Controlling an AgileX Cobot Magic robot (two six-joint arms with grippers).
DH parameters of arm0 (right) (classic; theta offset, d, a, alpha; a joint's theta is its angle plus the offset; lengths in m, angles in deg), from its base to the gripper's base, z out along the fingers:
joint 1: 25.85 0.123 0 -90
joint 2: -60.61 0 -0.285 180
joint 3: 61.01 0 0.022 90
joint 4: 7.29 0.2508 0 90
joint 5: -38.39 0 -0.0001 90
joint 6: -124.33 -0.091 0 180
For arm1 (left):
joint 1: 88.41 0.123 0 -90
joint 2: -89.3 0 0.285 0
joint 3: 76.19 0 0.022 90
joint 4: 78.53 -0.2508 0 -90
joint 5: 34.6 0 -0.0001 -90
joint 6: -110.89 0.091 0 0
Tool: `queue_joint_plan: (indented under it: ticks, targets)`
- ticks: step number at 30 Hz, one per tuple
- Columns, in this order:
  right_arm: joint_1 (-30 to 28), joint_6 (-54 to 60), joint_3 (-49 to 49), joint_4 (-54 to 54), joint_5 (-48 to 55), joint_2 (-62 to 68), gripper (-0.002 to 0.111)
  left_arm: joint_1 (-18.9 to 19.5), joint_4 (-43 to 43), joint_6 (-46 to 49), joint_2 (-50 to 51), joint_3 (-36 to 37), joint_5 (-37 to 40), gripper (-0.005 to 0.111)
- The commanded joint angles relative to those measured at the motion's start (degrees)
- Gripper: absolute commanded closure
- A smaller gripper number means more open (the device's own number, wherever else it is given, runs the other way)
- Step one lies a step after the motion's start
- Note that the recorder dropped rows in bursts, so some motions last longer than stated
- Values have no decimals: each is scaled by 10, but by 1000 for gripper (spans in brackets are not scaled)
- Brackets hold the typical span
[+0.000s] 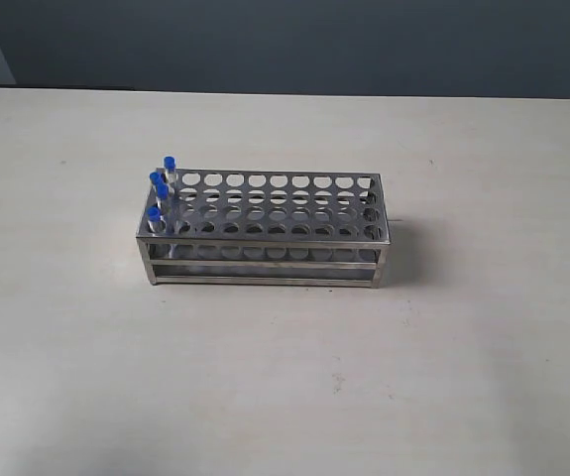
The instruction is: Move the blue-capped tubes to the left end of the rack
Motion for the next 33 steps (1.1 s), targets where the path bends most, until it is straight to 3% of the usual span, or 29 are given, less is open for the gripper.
queue_joint_plan:
  ticks: [1,9,33]
  targets:
    - [-37,-3,-15,17,69,-83,109,-3,0,0,-2,-2,-4,106]
    - [-131,-3,-15,56,149,-131,109,-3,0,0,-2,-2,-4,106]
    - [-137,-3,-15,83,152,-131,109,-3,2,0,-2,-2,-3,106]
